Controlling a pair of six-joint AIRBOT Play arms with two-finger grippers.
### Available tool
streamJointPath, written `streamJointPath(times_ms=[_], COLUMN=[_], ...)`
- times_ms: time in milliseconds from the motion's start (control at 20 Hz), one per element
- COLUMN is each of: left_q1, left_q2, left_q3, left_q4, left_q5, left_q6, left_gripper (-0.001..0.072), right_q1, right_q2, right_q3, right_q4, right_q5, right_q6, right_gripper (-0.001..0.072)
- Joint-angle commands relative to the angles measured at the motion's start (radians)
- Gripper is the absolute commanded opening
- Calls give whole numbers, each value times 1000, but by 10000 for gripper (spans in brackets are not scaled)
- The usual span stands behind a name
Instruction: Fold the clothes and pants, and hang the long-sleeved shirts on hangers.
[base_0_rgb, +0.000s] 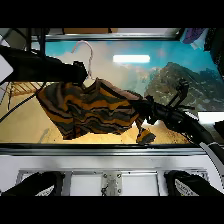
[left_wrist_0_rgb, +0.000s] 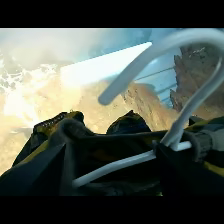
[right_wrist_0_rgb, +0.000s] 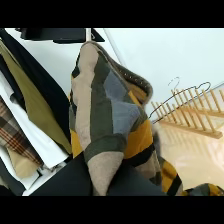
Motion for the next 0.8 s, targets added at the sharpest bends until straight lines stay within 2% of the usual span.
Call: streamJointPath(times_ms=[0, 250, 400, 750], left_q1=[-1, -1, 5, 186], left_q2=[52, 109, 146, 209], left_q3=[0, 0, 0, -27], left_q4=[-18, -7, 85, 93], left_q5=[-8, -14, -14, -74], left_q6=[6, 6, 5, -5], left_gripper=[609, 609, 609, 610], right_q1=[1, 1, 1, 0], right_q2=[1, 1, 1, 3], right_q3=[1, 1, 1, 1], right_q4=[4, 4, 4, 5], right_q5=[-11, -11, -11, -38], right_q6=[4, 20, 31, 31], right_gripper=[10, 10, 10, 10])
